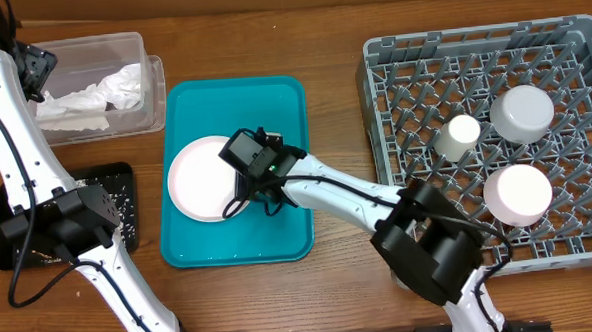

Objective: Sort waste into correct bins and load items into the dishwasher
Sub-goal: 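Move the right gripper to the large white plate rim and grasp it, then lift the plate and carry it to the rack's upper left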

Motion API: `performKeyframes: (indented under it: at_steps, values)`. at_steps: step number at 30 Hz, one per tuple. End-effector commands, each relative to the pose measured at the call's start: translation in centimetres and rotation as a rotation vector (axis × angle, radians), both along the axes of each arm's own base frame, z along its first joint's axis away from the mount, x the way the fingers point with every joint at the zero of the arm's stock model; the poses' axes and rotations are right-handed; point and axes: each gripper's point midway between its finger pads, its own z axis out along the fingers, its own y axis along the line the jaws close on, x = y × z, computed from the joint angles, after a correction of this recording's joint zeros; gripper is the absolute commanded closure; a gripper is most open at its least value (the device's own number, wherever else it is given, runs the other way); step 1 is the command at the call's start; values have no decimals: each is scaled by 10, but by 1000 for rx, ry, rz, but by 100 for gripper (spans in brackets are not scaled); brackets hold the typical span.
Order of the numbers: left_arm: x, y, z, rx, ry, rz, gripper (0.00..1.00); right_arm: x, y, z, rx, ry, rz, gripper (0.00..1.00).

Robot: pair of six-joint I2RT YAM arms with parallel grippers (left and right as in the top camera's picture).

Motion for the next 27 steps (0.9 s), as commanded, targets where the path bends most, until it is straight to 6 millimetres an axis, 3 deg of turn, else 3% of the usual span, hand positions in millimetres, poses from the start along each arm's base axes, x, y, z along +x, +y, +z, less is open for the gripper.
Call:
performKeyframes:
  at_steps: [1, 4, 7, 9, 12, 16, 19, 21, 25, 27]
  values:
    - [-2, -1, 16, 27, -37, 14, 0, -1, 3, -7, -6, 10, -7, 55]
    - [-2, -1, 16, 26, -37, 14, 0, -2, 4, -7, -4, 13, -5, 71]
    - [-2, -1, 16, 27, -37, 14, 0, -2, 1, 2, -3, 13, -9, 94]
    - [-2, -1, 16, 27, -37, 14, 0, 4, -3, 19, 7, 3, -22, 96]
    - [-2, -1, 16, 27, -37, 15, 0, 20, -14, 62, 44, -33, -55, 96]
    - [-2, -1, 16, 27, -37, 14, 0, 49, -51, 141, 99, -144, -81, 96]
    - [-2, -1, 16, 27, -37, 14, 0, 67, -96, 197, 108, -254, -81, 96]
    - [-2, -1, 16, 27, -37, 14, 0, 77, -141, 226, 56, -332, -131, 96]
    - [-2, -1, 16, 27, -37, 14, 0, 81, -268, 270, -192, -460, -387, 96]
    - [-2, -1, 16, 27, -37, 14, 0, 76, -311, 279, -274, -473, -483, 96]
